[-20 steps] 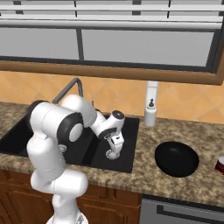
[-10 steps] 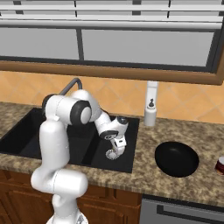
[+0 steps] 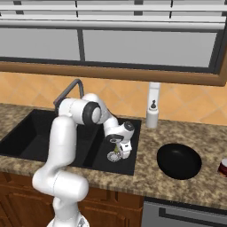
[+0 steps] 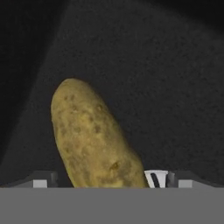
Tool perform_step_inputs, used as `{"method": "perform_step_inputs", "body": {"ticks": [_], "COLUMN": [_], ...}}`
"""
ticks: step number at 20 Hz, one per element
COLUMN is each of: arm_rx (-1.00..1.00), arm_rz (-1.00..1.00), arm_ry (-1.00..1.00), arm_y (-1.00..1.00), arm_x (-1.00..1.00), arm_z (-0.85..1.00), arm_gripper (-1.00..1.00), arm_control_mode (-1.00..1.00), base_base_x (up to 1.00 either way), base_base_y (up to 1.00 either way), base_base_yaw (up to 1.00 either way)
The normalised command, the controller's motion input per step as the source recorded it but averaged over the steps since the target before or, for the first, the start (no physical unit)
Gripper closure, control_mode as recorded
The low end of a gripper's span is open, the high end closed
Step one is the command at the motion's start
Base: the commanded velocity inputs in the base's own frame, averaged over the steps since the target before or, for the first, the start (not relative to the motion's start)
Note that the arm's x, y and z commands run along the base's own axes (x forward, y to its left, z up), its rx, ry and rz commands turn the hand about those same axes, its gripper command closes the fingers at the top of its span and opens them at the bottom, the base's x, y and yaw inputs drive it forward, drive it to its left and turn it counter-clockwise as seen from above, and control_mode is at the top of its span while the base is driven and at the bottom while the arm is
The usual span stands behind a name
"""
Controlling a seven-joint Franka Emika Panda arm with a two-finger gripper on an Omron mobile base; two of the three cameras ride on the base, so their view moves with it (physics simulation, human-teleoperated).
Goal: Pick the potato from the sink and place it in the bowl. Then pick the bowl and place it in the microwave. Then close the microwave door and press the start button.
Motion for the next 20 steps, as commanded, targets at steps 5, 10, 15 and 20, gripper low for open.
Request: {"method": "perform_step_inputs", "body": {"ticks": [5,10,15,20], "arm_rx": [0.0,-0.01,-0.01,-0.02], "arm_rz": [0.0,0.0,0.04,0.08], "arm_ry": [0.0,0.01,0.01,0.0], "arm_y": [0.0,0.05,0.07,0.01], "arm_x": [0.47,0.16,-0.25,-0.69], "arm_z": [-0.3,-0.13,0.34,1.0], "arm_gripper": [-1.0,1.0,1.0,1.0], "arm_control_mode": [-1.0,-1.0,-1.0,-1.0], "base_base_x": [0.0,0.0,0.0,0.0], "base_base_y": [0.0,0.0,0.0,0.0], "base_base_yaw": [0.0,0.0,0.0,0.0]}}
